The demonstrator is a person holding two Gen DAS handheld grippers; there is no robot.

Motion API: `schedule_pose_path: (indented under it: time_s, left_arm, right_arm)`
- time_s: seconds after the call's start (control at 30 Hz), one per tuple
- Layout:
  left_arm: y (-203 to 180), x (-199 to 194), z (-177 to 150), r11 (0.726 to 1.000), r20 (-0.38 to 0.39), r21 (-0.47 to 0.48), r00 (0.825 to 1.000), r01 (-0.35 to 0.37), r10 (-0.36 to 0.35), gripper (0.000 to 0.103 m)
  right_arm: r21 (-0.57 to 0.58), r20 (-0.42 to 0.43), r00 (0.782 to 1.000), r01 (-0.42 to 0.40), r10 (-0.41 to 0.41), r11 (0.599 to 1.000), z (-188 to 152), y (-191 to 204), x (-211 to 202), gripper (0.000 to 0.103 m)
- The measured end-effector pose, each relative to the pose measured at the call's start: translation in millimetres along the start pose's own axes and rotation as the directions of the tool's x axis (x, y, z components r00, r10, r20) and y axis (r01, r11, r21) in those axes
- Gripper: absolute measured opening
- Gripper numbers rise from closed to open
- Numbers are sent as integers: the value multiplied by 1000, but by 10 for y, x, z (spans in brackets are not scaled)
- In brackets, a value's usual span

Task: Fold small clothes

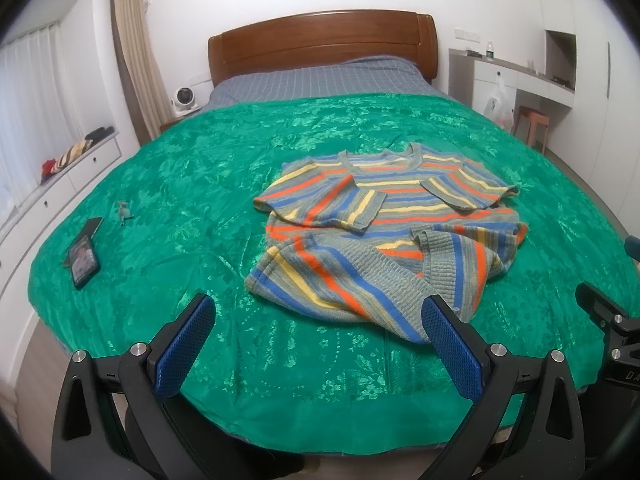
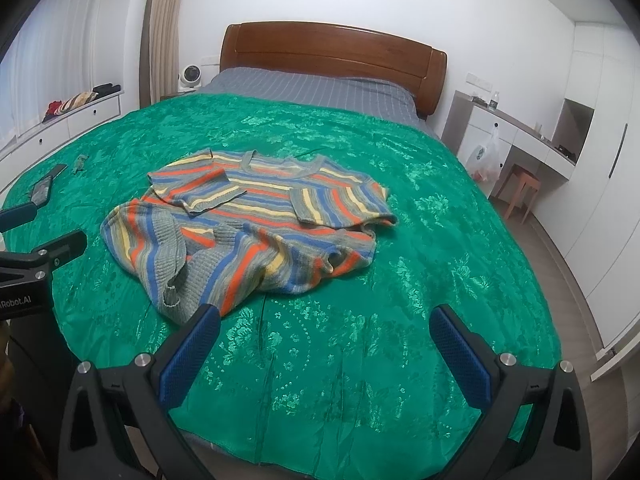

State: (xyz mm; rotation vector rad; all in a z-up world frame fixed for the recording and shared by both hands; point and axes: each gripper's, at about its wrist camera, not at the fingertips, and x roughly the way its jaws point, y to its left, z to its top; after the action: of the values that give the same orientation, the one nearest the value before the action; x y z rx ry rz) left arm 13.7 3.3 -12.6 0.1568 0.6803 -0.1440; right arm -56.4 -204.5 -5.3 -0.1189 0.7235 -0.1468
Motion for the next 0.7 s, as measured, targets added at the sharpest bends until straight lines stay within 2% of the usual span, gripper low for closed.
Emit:
schedule_pose_path:
  time_s: [0.7]
  left_arm:
    - [-7,14,-25,1000,-2,4,1000,1,-1,103]
  right_arm:
    - [9,-6,1000,-3,4,1000,-28,-7,38,103]
